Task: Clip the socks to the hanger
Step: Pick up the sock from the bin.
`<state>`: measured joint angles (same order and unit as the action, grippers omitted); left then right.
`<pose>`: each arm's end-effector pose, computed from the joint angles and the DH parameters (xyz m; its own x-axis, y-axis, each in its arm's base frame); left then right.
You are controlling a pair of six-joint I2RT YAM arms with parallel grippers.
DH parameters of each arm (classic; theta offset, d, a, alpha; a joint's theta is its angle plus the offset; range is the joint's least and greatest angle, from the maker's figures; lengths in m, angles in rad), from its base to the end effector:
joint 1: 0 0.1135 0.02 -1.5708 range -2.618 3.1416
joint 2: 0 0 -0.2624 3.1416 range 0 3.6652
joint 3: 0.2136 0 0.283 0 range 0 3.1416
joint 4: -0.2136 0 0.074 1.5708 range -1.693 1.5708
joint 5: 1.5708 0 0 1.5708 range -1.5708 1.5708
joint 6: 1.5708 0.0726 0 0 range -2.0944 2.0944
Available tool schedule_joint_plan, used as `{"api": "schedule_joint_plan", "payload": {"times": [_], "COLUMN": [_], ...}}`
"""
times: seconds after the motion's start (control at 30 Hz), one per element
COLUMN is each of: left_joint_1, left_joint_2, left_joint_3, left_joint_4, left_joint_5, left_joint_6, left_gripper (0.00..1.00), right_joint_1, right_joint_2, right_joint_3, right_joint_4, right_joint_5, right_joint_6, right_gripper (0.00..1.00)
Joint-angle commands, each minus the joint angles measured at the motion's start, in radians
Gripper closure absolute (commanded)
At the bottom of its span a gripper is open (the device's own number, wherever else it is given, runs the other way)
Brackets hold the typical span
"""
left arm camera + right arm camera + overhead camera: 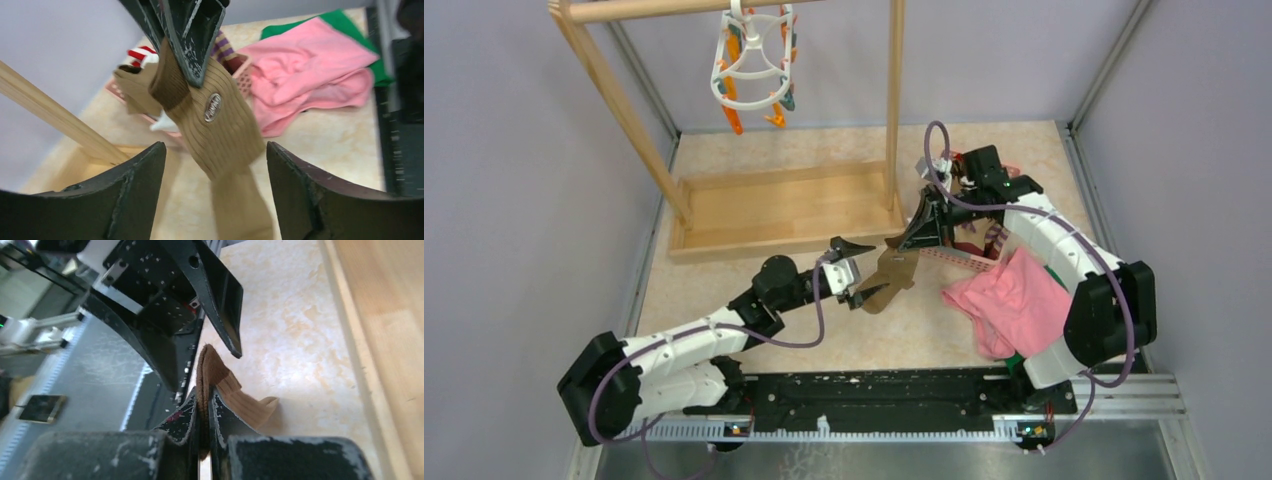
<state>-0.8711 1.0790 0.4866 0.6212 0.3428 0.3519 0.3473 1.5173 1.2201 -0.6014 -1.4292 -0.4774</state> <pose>0.1754 -0.2463 0.2442 0.3403 0.0998 -0.9350 0.8731 0.3356 0.3536 0.2957 0.1835 0.2860 -0.3651 -0.2011 -0.9090 -0.8956 -0.1909 0.4019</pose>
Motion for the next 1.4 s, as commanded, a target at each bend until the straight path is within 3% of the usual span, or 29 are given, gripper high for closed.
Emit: {"api": "schedule_joint_plan", "payload": {"times": [0.0, 0.07, 0.2, 0.3, 0.57, 0.7, 1.23, 1.37], "left_joint_1": [0.04, 0.086, 0.186, 0.199, 0.198, 0.189, 0.143, 0.132], "left_joint_2": [-0.111, -0.142, -0.12, -0.052, 0.166, 0.204, 0.252, 0.275], "left_joint_3": [-0.07, -0.09, -0.122, -0.1, -0.021, -0.036, -0.001, 0.008], "left_joint_4": [0.096, 0.119, 0.297, 0.386, 0.596, 0.691, 0.615, 0.633], "left_joint_5": [0.093, 0.149, 0.289, 0.362, 0.598, 0.595, 0.418, 0.413], "left_joint_6": [-0.296, -0.396, -0.585, -0.643, -0.76, -0.766, -0.633, -0.634], "left_gripper": [0.17, 0.18, 0.35, 0.45, 0.48, 0.48, 0.51, 0.61], "right_joint_1": [0.022, 0.026, 0.037, 0.059, 0.075, 0.076, 0.077, 0.077], "right_joint_2": [-0.042, -0.046, -0.051, -0.051, -0.036, -0.031, -0.013, -0.011], "right_joint_3": [0.076, 0.08, 0.084, 0.087, 0.091, 0.093, 0.096, 0.096], "right_joint_4": [-0.427, -0.549, -0.677, -0.687, -0.692, -0.691, -0.695, -0.692], "right_joint_5": [0.055, 0.074, 0.086, 0.094, 0.094, 0.09, 0.07, 0.066], "right_joint_6": [-0.658, -0.869, -1.084, -1.101, -1.097, -1.092, -1.083, -1.077], "right_gripper": [1.0, 1.0, 0.94, 0.93, 0.93, 0.93, 0.92, 0.92]}}
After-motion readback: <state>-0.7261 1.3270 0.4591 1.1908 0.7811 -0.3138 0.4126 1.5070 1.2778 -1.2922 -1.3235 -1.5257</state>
